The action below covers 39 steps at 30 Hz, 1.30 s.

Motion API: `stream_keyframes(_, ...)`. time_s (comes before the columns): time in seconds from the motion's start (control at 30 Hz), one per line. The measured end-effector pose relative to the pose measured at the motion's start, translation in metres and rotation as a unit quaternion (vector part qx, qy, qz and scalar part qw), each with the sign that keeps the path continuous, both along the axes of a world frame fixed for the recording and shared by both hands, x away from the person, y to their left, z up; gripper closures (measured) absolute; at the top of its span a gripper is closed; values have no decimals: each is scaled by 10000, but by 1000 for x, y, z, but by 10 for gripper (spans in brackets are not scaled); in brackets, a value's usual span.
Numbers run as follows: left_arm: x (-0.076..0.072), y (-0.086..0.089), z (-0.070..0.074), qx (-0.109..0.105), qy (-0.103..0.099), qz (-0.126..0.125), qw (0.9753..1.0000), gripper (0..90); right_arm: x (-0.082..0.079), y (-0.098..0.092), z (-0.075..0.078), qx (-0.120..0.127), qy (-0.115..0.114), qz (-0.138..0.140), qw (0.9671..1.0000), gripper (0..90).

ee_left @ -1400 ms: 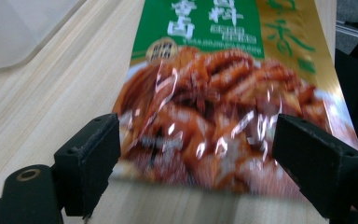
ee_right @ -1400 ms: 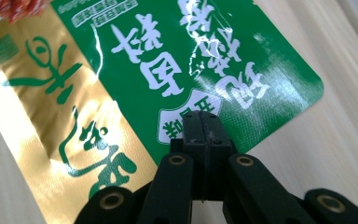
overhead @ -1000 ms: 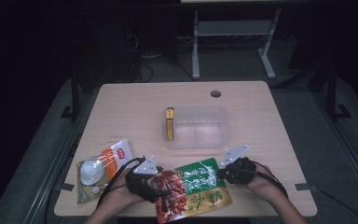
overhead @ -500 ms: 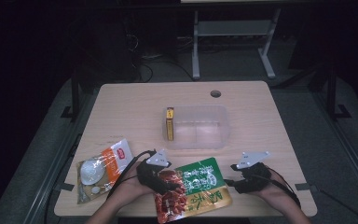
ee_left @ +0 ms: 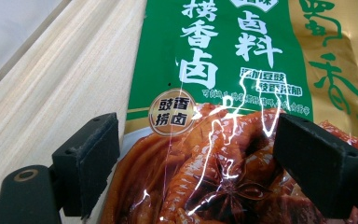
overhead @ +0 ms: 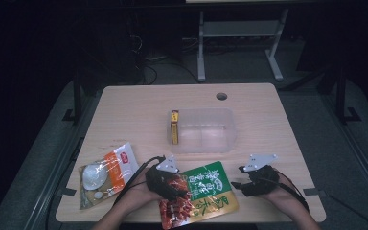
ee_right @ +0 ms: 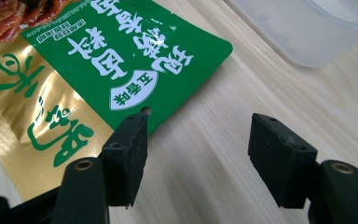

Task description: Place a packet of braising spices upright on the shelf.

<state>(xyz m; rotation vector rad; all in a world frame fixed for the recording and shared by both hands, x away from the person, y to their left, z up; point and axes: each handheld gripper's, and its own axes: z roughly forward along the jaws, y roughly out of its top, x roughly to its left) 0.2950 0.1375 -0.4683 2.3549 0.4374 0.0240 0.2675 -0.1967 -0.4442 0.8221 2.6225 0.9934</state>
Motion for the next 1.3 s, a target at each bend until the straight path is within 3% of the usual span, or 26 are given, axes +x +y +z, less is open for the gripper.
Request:
stream_keyframes(0.33,-1,2,0,-5,-107,-51,9999,168,1,-2,1,-24,-44,-47,10000,375)
stream_keyframes(0.5,-1,5,1,-65,-107,-31,9999,310,-1,-1,1,-12,-56,-18,10000,376)
stream_keyframes(0.77,-3,5,6,58,-25,-158,9999,585,-1,-2,3,22,-75,-33,10000,376)
stream_keyframes(0.8,-5,3,6,71,-4,-202,9998,585,-1,-2,3,30,-79,-34,10000,375)
stream_keyframes(0.83,-6,3,6,84,-22,-224,9997,662,0,-2,3,34,-85,-41,9999,373)
stream_keyframes(1.0,-6,0,7,153,7,-284,9995,794,0,-3,4,77,-75,-65,9999,362)
stream_keyframes(1.1,-4,-2,9,234,80,-304,9992,833,0,-4,5,145,-52,-114,9998,354)
stream_keyframes(1.2,1,1,8,55,369,-187,9991,858,0,-6,6,186,-40,-174,9997,345)
stream_keyframes(1.3,0,2,9,26,418,-161,9990,882,1,-7,7,220,-29,-216,9995,333)
